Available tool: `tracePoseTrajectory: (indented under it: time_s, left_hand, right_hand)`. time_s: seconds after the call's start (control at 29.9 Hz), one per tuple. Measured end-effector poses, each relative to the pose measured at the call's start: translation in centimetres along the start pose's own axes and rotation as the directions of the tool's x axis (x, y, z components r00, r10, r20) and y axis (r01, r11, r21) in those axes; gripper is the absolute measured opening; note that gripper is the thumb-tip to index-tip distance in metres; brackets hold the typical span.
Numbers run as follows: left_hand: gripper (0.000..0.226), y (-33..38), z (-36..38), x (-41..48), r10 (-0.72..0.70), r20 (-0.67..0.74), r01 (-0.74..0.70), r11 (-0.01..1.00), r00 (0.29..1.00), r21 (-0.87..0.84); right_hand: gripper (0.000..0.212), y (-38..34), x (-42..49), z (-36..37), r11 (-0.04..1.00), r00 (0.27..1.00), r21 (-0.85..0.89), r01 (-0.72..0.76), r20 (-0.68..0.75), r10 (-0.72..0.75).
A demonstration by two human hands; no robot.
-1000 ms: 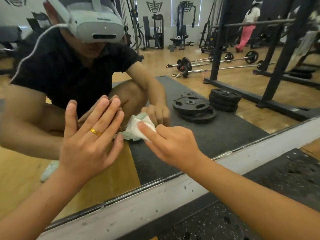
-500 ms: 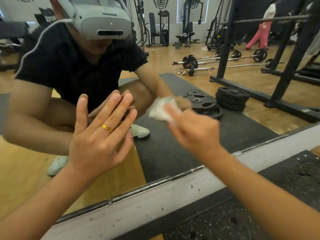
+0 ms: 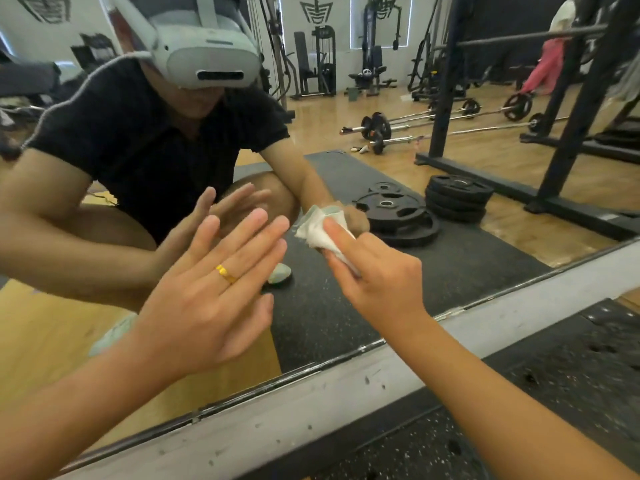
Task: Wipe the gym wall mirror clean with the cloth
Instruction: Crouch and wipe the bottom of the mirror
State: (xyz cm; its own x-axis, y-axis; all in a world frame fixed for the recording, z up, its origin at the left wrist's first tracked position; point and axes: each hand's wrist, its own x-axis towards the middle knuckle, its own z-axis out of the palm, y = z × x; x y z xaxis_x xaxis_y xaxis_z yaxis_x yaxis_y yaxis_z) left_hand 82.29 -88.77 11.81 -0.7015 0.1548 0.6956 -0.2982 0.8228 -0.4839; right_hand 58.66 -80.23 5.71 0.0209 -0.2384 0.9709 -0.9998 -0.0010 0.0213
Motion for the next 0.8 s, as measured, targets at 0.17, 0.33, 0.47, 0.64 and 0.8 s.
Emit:
tracePoseTrajectory:
  time_s: [0.17, 0.33, 0.47, 0.64, 0.8]
  left_hand:
    - [0.066, 0.1, 3.2, 0.3, -0.04, 0.096, 0.016, 0.972, 0.995, 0.234]
    - [0.061, 0.5, 3.6, 0.5, -0.061, 0.036, 0.052, 0.975, 0.997, 0.216]
    - [0.064, 0.3, 3.8, 0.2, -0.039, 0.03, 0.03, 0.968, 0.999, 0.248]
    - [0.063, 0.4, 3.6, 0.4, -0.028, 0.024, 0.022, 0.973, 0.999, 0.23]
    - [0.065, 0.1, 3.7, 0.4, -0.014, 0.021, 0.009, 0.973, 1.0, 0.23]
  right_hand:
    - [0.035, 3.6, 0.6, -0.5, 0.995, 0.998, -0.088, -0.035, -0.063, 0.03]
    - [0.043, 6.1, 1.2, -1.7, 0.927, 0.917, -0.022, -0.373, -0.158, 0.366]
    - [0.041, 1.9, 1.1, -1.1, 0.996, 0.997, -0.06, -0.059, -0.053, 0.056]
    - [0.04, 6.3, 2.2, -2.2, 0.983, 0.993, -0.151, -0.105, -0.078, 0.093]
    - [0.041, 7.6, 2.8, -3.6, 0.956, 0.962, -0.135, -0.261, -0.118, 0.246]
